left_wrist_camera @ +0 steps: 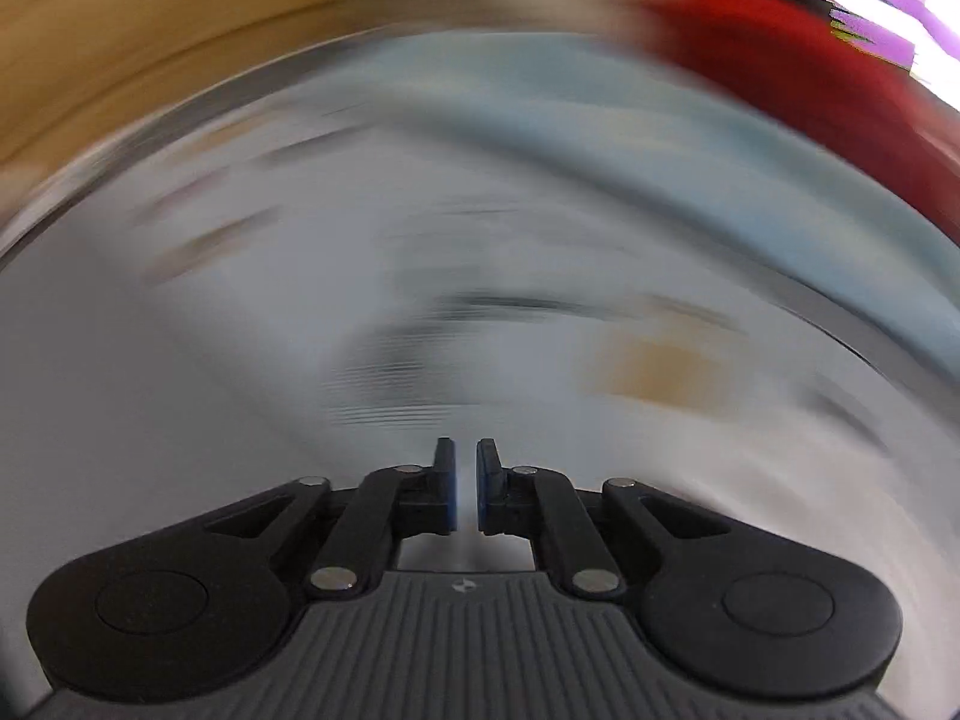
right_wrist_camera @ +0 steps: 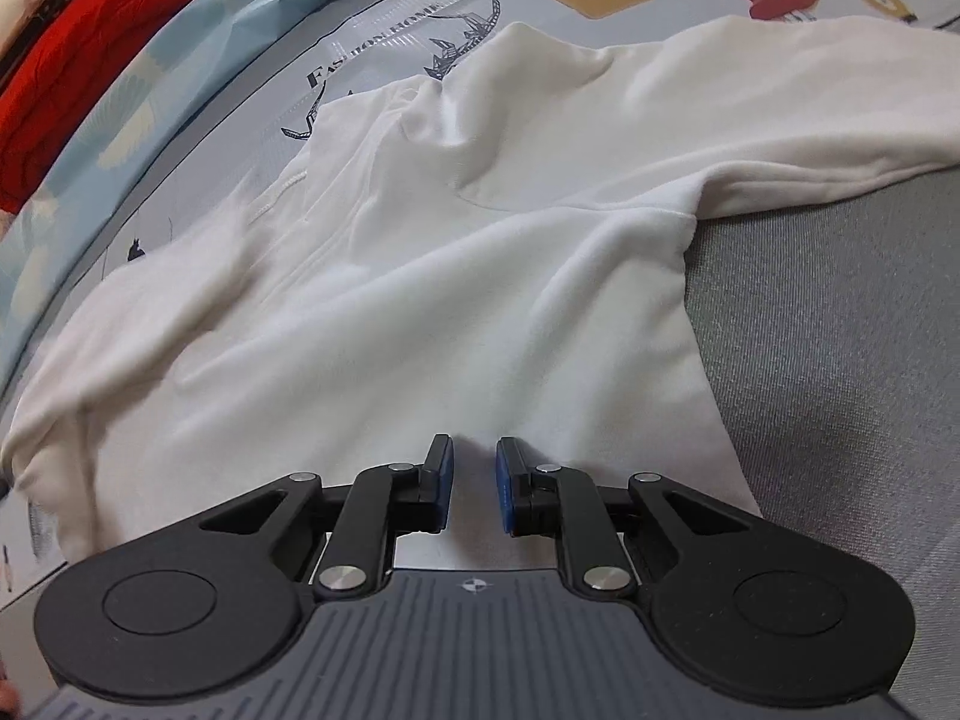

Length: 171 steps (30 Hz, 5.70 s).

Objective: Fold small clothes

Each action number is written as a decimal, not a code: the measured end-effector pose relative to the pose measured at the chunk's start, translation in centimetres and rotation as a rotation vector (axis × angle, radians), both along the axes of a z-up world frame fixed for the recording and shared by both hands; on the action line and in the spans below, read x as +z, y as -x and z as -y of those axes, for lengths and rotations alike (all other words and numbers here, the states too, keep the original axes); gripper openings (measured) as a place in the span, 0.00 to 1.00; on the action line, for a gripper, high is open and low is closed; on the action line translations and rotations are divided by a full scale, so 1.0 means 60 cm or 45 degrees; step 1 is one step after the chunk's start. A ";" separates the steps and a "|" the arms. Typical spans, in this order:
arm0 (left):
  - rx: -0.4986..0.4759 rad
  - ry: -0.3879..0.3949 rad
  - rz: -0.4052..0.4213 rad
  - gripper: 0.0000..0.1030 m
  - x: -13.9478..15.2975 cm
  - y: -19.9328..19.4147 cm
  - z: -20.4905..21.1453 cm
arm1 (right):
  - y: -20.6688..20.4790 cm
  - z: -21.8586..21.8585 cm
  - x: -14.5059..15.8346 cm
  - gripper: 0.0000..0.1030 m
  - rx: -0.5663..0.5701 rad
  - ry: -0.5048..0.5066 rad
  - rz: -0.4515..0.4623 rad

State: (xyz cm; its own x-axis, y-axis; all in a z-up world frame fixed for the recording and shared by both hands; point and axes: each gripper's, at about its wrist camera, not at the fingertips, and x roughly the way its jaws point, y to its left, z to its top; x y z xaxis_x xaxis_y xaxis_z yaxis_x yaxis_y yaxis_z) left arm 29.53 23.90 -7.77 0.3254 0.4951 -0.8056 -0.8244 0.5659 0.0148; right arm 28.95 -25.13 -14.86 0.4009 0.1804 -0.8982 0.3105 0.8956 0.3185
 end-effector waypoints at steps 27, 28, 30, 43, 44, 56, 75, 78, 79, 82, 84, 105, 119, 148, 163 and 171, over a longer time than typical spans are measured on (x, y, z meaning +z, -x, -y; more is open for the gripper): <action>-1.540 -0.230 0.077 0.55 -0.102 -0.096 0.377 | 0.004 -0.035 0.009 0.28 -0.006 0.066 0.028; -1.543 -0.240 0.046 0.55 -0.115 -0.102 0.385 | 0.003 -0.035 0.008 0.28 -0.009 0.063 0.024; -1.545 -0.273 -0.019 0.55 -0.137 -0.113 0.401 | 0.003 -0.034 0.009 0.28 -0.008 0.062 0.017; -1.339 -0.274 0.112 0.01 -0.056 -0.118 0.320 | -0.011 -0.040 0.003 0.29 0.015 0.084 0.000; -1.305 -0.270 0.138 0.01 -0.039 -0.114 0.305 | -0.010 -0.042 0.004 0.29 0.015 0.089 -0.001; -0.422 -0.167 0.153 0.00 0.054 0.018 -0.102 | 0.004 -0.062 0.036 0.30 0.000 0.082 0.005; 0.037 0.324 0.251 0.29 0.017 0.157 -0.346 | 0.028 -0.093 0.066 0.32 0.034 0.119 0.028; 0.101 0.238 0.208 0.29 0.005 0.176 -0.371 | 0.026 -0.094 0.069 0.32 0.035 0.109 0.027; 0.119 0.196 0.210 0.29 0.005 0.185 -0.382 | 0.026 -0.095 0.071 0.32 0.037 0.106 0.028; 0.162 0.142 0.245 0.35 0.002 0.210 -0.423 | 0.025 -0.097 0.075 0.32 0.047 0.101 0.032; 0.183 0.147 0.267 0.36 -0.009 0.221 -0.453 | 0.024 -0.098 0.078 0.32 0.054 0.095 0.035; 0.259 -0.088 0.002 0.22 -0.018 0.211 -0.477 | 0.020 -0.087 0.060 0.32 0.045 0.124 -0.015; -0.310 0.014 -0.194 0.45 -0.055 0.069 -0.263 | 0.034 -0.050 0.056 0.33 -0.033 0.087 -0.028; -0.638 -0.132 0.164 0.00 -0.100 -0.207 0.123 | 0.045 -0.010 0.008 0.34 -0.046 -0.102 -0.110; -1.066 0.064 0.118 0.07 0.085 0.020 0.157 | 0.055 0.033 0.077 0.34 -0.081 -0.105 -0.012; -1.069 0.159 0.031 0.15 0.063 0.321 0.152 | 0.139 0.073 0.153 0.34 0.014 -0.018 0.138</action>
State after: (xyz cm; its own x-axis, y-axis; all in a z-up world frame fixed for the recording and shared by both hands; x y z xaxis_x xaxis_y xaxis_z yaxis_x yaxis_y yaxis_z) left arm 10.25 14.76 -3.98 0.5632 -0.0105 -0.8262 -0.1295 0.9864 -0.1008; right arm 20.61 -29.52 -5.66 0.4934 0.1974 -0.8471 0.2638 0.8941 0.3620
